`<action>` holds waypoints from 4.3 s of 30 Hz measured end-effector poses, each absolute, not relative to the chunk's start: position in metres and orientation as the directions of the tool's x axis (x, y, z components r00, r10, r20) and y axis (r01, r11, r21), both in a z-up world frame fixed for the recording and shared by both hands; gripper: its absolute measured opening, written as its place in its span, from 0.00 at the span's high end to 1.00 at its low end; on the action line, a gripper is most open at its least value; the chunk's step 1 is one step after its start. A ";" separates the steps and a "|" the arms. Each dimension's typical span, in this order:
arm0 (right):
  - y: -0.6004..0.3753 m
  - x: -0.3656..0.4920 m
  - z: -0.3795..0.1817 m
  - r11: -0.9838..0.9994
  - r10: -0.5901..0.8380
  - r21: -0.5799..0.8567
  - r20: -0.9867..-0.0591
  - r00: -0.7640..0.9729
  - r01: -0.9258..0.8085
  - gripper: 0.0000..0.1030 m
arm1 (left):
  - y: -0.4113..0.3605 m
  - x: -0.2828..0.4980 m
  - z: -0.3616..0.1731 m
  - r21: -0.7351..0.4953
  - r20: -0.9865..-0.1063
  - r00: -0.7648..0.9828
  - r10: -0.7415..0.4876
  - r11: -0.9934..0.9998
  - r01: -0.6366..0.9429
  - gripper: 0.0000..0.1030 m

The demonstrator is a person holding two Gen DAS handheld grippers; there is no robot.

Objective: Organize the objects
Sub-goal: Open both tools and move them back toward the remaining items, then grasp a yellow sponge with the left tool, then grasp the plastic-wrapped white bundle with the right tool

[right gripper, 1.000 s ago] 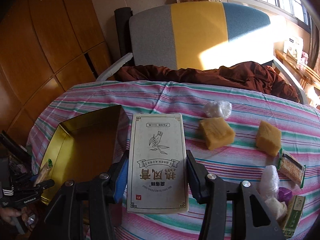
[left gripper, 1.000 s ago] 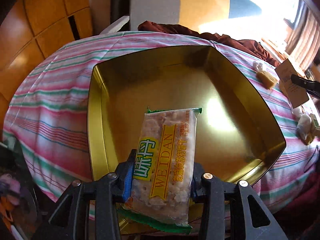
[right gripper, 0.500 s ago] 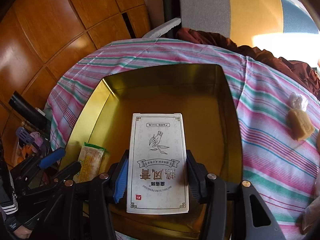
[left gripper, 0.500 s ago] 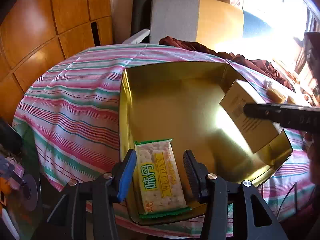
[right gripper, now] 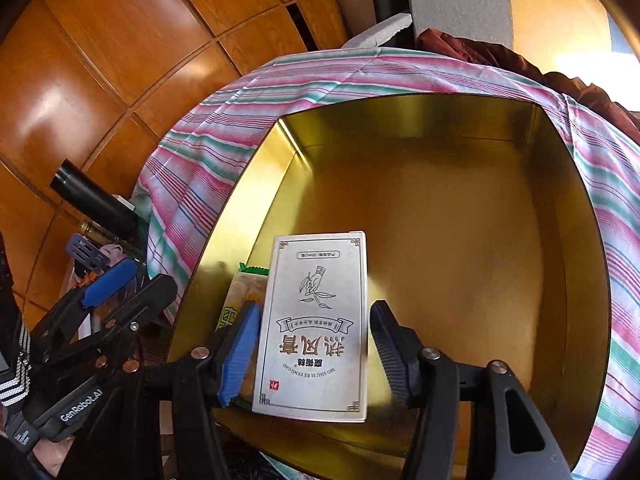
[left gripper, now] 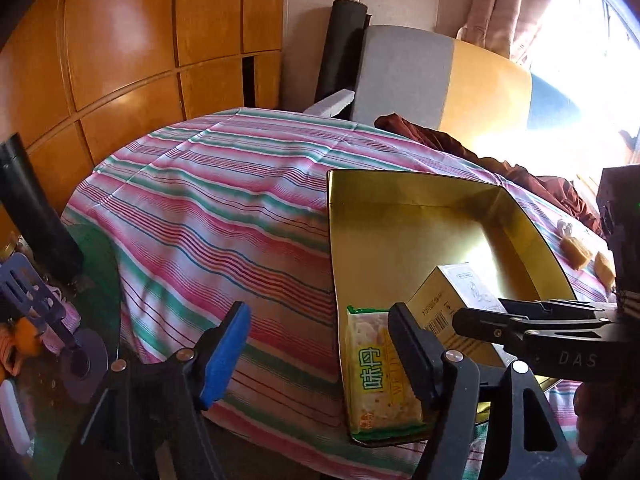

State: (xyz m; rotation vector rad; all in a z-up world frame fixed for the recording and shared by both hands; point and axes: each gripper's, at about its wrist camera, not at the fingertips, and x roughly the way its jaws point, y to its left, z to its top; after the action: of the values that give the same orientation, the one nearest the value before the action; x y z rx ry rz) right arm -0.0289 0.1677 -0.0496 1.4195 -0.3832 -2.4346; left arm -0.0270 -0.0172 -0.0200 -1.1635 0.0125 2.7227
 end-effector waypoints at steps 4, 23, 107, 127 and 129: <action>0.170 -0.022 -0.035 -0.893 -0.438 0.424 -0.747 -0.500 0.148 0.36 | -0.015 -0.026 -0.019 -0.075 -0.715 -0.678 0.171 -0.983 -0.169 0.27; 0.278 0.029 0.021 -0.988 0.040 0.079 -0.704 -0.709 -0.134 0.20 | 0.032 -0.011 0.011 -0.018 -0.670 -0.710 0.219 -0.960 -0.279 0.19; 0.582 0.158 -0.009 -0.495 0.385 0.376 -0.714 -0.585 -0.784 0.17 | 0.440 -0.040 -0.080 -0.065 -0.863 -0.335 0.377 -0.743 -0.666 0.42; 0.542 0.086 -0.016 -0.822 0.063 0.306 -0.790 -0.610 -0.481 0.17 | 0.393 0.026 -0.090 -0.036 -0.762 -0.415 0.497 -0.672 -0.739 0.43; 0.541 0.067 -0.013 -0.869 0.035 0.263 -0.811 -0.584 -0.418 0.17 | 0.391 0.027 -0.091 -0.042 -0.757 -0.416 0.505 -0.672 -0.740 0.43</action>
State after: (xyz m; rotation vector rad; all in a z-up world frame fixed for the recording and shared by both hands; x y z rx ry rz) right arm 0.0672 0.5412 -0.0126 1.4992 -0.7530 -2.9633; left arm 0.0269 0.3914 -0.0906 -0.9937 0.3867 2.1173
